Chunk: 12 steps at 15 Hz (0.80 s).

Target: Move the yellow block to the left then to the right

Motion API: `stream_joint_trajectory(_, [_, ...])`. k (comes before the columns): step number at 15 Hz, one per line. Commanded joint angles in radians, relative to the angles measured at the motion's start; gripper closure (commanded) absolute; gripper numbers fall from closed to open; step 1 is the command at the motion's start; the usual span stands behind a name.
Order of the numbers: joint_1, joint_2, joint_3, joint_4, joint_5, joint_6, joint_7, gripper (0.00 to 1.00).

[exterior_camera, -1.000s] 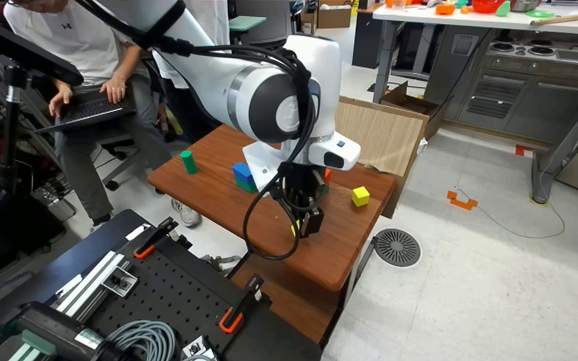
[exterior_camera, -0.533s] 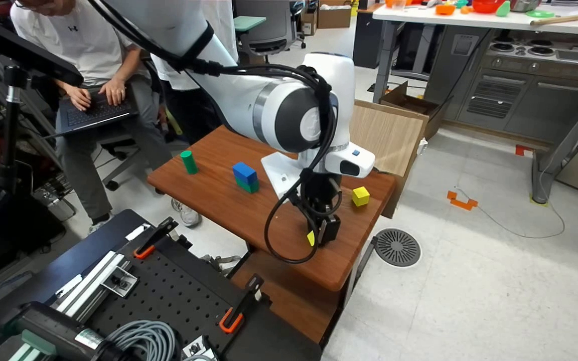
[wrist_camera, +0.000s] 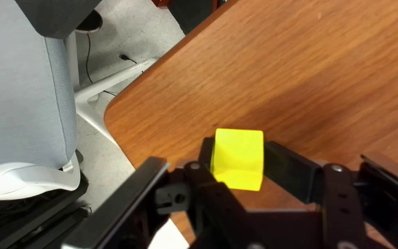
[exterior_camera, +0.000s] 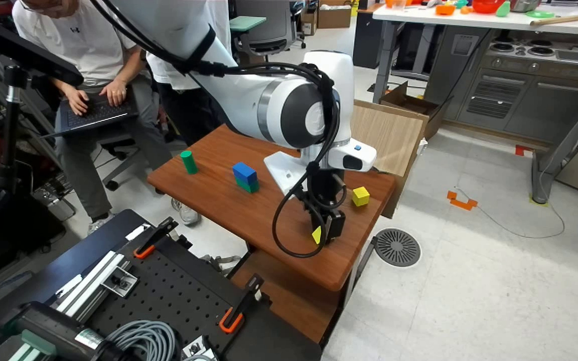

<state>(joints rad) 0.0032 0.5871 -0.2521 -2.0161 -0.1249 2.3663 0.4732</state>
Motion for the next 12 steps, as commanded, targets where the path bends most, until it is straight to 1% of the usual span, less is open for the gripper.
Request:
stream_joint_trajectory(1, [0.013,0.032,-0.005,0.032,-0.016,-0.010,0.020,0.28])
stream_joint_trajectory(3, [0.011,0.017,0.000,0.020,-0.011,-0.002,0.013,0.15])
stream_joint_trajectory(4, [0.010,0.003,0.003,0.008,-0.009,0.007,0.007,0.07])
stream_joint_trajectory(5, [0.010,-0.009,0.005,-0.002,-0.008,0.014,0.003,0.01])
stream_joint_trajectory(9, [0.016,-0.129,0.028,-0.093,-0.007,0.060,-0.033,0.00])
stream_joint_trajectory(12, [0.019,-0.263,0.060,-0.199,-0.012,0.101,-0.092,0.00])
